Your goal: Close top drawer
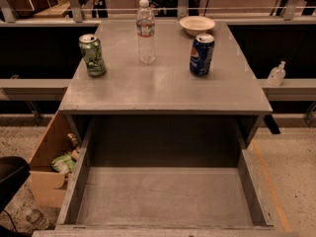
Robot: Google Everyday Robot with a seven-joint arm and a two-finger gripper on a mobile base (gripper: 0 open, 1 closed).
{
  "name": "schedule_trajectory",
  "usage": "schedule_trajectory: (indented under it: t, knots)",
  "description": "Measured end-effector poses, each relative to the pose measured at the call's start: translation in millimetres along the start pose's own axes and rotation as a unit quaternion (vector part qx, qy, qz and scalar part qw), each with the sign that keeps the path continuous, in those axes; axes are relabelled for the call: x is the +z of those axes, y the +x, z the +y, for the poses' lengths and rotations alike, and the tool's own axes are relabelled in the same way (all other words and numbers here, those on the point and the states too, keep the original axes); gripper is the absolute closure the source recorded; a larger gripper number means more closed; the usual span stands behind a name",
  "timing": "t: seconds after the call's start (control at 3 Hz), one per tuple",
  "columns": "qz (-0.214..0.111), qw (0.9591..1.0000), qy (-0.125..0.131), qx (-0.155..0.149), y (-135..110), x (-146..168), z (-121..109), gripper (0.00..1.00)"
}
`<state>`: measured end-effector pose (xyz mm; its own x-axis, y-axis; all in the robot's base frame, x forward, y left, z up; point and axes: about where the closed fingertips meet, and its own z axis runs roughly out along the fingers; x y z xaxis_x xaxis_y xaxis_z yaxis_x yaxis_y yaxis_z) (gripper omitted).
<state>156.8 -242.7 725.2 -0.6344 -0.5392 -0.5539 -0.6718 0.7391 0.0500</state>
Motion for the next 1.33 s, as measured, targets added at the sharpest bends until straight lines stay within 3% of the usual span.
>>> schedule_trajectory:
  t: [0.33,1.0,1.33]
  knots:
    - [-0.001,1.0000,-0.003,0.002,-0.3,3.6,0.0,1.00]
    - [-0.029,0.9961,-0.063,0.055,-14.5,100.4,-4.5,1.00]
    - [-0.049,0.9932,-0.083,0.065,-35.4,148.7,-16.1,1.00]
